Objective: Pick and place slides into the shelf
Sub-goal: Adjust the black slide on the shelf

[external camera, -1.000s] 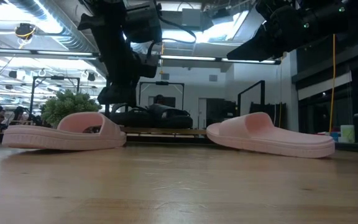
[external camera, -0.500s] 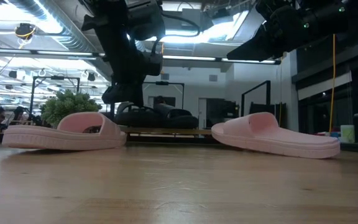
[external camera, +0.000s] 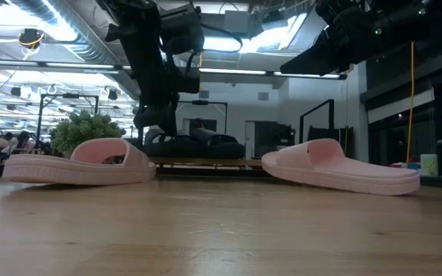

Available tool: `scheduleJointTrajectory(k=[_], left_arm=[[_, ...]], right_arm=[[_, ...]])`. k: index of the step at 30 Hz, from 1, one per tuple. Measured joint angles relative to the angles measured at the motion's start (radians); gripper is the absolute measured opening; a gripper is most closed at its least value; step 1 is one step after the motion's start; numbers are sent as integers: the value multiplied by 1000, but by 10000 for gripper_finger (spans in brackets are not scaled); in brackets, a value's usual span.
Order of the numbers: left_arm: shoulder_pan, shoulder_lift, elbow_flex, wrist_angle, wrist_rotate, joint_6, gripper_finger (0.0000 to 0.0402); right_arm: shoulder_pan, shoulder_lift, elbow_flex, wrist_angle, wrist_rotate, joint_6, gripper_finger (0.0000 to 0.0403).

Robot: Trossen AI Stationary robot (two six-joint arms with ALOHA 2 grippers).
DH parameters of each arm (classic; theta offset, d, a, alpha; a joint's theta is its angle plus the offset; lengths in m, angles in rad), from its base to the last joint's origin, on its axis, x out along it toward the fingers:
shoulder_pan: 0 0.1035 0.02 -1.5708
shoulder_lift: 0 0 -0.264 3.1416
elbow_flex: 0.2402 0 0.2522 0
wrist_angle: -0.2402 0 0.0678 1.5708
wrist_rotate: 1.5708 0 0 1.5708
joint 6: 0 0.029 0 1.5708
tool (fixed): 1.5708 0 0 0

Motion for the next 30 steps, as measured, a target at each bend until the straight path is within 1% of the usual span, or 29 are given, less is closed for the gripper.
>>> scheduleJointTrajectory(k=[11, 23, 28, 30], left_arm=[[-3, 0, 0, -3, -51, 4, 55], [-6, 0, 0, -5, -58, 6, 129], [-23, 0, 0, -4, -119, 23, 139], [-29, 0, 0, -4, -126, 23, 139]], right_arm=[[0, 0, 0, -3, 0, 0, 10], [0, 0, 0, -7, 0, 0, 10], [0, 0, 0, -7, 0, 0, 10], [0, 0, 0, -7, 0, 0, 10]])
